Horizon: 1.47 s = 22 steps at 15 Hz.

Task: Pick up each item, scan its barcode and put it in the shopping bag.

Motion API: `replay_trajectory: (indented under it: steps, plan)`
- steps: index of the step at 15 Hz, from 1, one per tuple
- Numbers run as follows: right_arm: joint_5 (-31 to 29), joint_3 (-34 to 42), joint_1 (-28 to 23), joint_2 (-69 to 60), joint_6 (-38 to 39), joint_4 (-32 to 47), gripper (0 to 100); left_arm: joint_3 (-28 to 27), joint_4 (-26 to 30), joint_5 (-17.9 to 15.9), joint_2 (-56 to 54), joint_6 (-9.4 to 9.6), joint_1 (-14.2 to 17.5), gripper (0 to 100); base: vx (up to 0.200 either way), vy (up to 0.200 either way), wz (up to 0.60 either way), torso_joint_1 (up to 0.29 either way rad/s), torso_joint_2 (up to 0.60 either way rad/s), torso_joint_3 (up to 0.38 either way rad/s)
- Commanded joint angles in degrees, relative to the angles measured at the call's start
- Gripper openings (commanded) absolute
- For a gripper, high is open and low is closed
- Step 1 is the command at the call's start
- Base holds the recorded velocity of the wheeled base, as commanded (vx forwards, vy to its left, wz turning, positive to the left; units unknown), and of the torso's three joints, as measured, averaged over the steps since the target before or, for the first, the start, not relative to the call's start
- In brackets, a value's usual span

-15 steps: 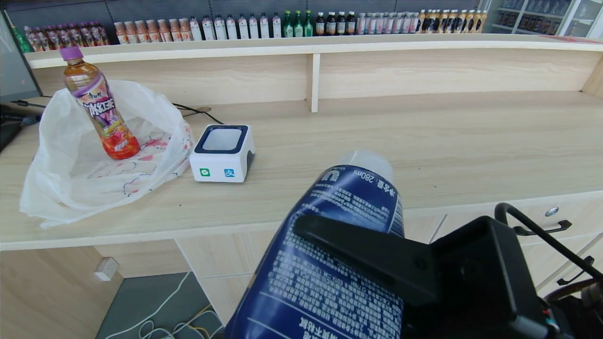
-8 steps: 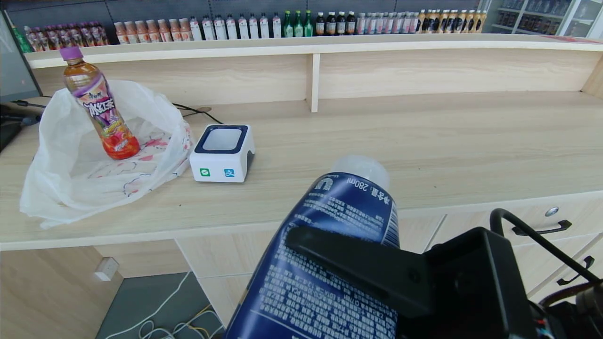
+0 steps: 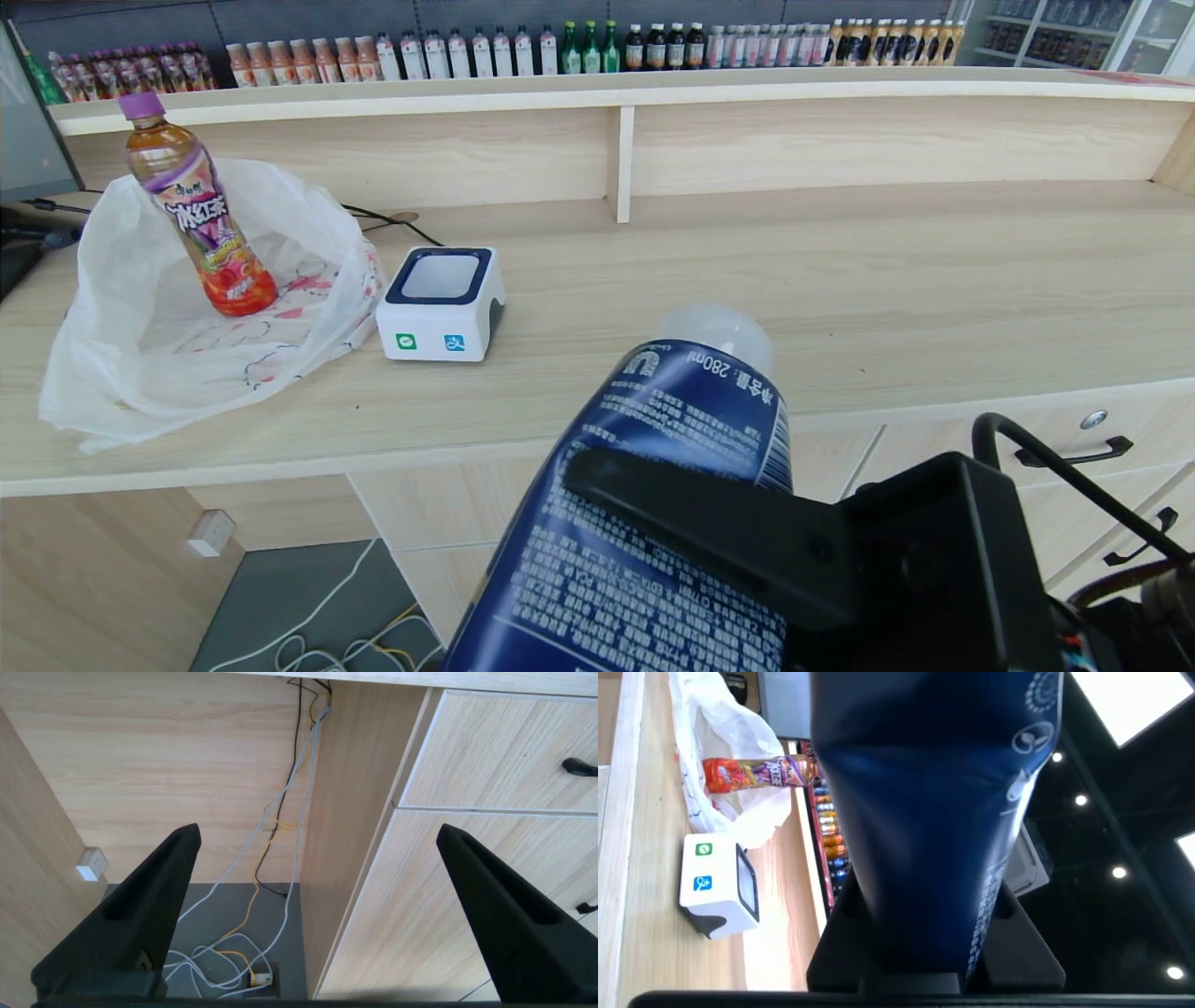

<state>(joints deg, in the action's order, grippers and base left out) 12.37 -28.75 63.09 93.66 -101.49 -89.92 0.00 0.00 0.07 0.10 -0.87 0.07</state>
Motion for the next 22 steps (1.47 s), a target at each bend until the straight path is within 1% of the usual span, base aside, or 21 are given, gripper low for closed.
replay_trajectory:
  steps: [1, 3, 6, 8, 9, 11, 22]
  plan:
    - [0.02, -0.08, 0.02, 0.03, -0.11, -0.08, 0, 0.0, 0.0, 0.01, -0.01, -0.01, 0.01, 100, 0.0, 0.0, 0.0, 0.0, 0.0, 0.0]
    - [0.11, -0.17, 0.02, -0.14, -1.17, -0.08, 0, 0.0, 0.0, 0.01, -0.01, -0.01, 0.01, 100, 0.0, 0.0, 0.0, 0.0, 0.0, 0.0]
    - [0.19, -0.52, 0.81, -0.85, -6.27, -0.08, 0, 0.0, 0.0, 0.01, -0.01, -0.01, 0.01, 100, 0.0, 0.0, 0.0, 0.0, 0.0, 0.0]
    - [1.07, -0.87, 1.16, -0.85, -6.97, -0.08, 0, 0.0, 0.0, 0.01, -0.01, -0.01, 0.01, 100, 0.0, 0.0, 0.0, 0.0, 0.0, 0.0]
    - [1.43, -1.31, 1.69, -0.85, -8.99, -0.08, 0, 0.0, 0.0, 0.01, -0.01, -0.01, 0.01, 100, 0.0, 0.0, 0.0, 0.0, 0.0, 0.0]
    - [1.69, -1.49, 2.04, -0.85, -10.57, -0.08, 0, 0.0, 0.0, 0.01, -0.01, -0.01, 0.01, 100, 0.0, 0.0, 0.0, 0.0, 0.0, 0.0]
    - [2.3, -3.42, 2.92, 0.29, -11.28, -0.08, 0, 0.0, 0.0, 0.01, -0.01, -0.01, 0.01, 100, 0.0, 0.0, 0.0, 0.0, 0.0, 0.0]
